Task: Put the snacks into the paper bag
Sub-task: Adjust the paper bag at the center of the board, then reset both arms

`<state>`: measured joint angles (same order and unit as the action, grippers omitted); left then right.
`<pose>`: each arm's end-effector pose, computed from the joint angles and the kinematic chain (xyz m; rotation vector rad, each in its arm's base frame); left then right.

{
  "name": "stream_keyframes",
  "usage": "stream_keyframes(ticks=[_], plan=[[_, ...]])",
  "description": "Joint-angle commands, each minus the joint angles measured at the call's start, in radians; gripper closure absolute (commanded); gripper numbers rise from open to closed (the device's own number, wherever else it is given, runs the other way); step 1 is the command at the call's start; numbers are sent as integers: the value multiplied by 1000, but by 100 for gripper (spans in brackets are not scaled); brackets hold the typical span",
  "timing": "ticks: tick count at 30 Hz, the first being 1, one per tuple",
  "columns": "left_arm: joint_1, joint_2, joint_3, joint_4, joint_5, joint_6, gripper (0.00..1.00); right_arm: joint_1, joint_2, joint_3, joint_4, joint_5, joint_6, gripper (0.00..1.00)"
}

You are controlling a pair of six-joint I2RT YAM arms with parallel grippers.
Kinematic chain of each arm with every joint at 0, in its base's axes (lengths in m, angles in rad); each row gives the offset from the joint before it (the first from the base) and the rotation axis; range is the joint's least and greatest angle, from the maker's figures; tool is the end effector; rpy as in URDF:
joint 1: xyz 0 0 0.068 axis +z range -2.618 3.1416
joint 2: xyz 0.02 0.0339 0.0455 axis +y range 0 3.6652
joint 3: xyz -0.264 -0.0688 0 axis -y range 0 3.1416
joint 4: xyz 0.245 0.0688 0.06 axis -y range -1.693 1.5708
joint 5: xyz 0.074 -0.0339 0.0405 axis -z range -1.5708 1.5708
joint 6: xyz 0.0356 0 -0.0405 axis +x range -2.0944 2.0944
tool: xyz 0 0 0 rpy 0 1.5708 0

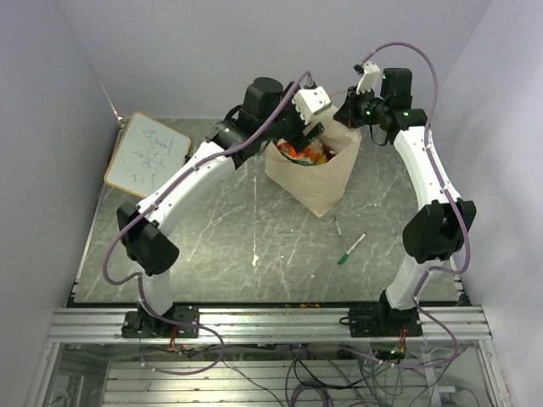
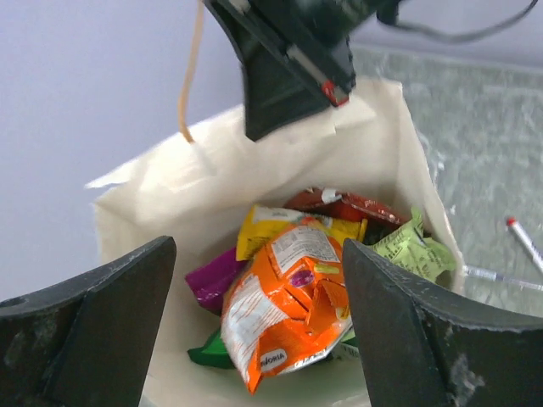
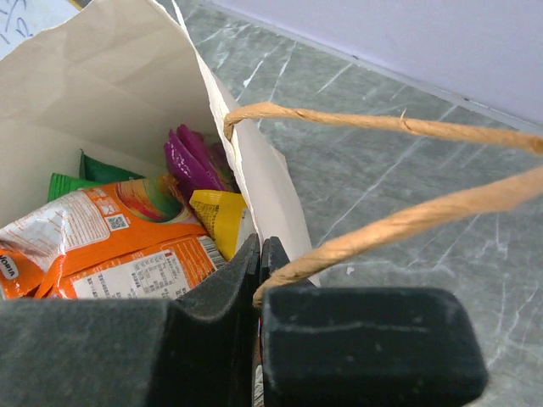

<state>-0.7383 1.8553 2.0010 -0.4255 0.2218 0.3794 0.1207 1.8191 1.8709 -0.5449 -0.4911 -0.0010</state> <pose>0.3145 -0.2967 0.4318 1.1193 1.4955 -0.4542 0.4142 0.0672 0.3921 -0.4265 2.0051 0.5796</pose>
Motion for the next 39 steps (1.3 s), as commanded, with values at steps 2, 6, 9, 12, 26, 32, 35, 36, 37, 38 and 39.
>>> stream_keyframes(ticks=[2, 6, 9, 12, 26, 32, 35, 36, 37, 38, 39], plan=[[2, -105, 47, 123, -85, -94, 8, -27, 35, 75, -24, 51, 0, 99], [3, -129, 87, 100, -162, -104, 7, -32, 45, 99, -36, 61, -9, 95], [2, -148, 114, 73, -196, -96, 7, -33, 46, 110, -39, 60, -14, 93], [3, -177, 114, 52, -245, -71, 6, -34, 55, 132, -55, 82, -27, 92], [81, -328, -84, 28, -396, -65, 5, -33, 33, 146, -83, -24, -43, 77], [171, -386, -125, 18, -367, -128, 5, -34, 15, 192, -124, 11, -71, 58], [223, -419, -172, 18, -361, -153, 3, -34, 0, 221, -146, 19, -83, 39], [239, -430, -200, 19, -366, -158, 3, -34, -7, 227, -151, 21, -90, 34], [257, -443, -214, 21, -372, -167, 1, -35, -17, 232, -155, 25, -94, 29], [274, -458, -241, 26, -378, -177, 0, -35, -28, 235, -160, 27, -101, 25], [294, -471, -277, 31, -384, -189, 1, -34, -42, 235, -163, 30, -106, 22]])
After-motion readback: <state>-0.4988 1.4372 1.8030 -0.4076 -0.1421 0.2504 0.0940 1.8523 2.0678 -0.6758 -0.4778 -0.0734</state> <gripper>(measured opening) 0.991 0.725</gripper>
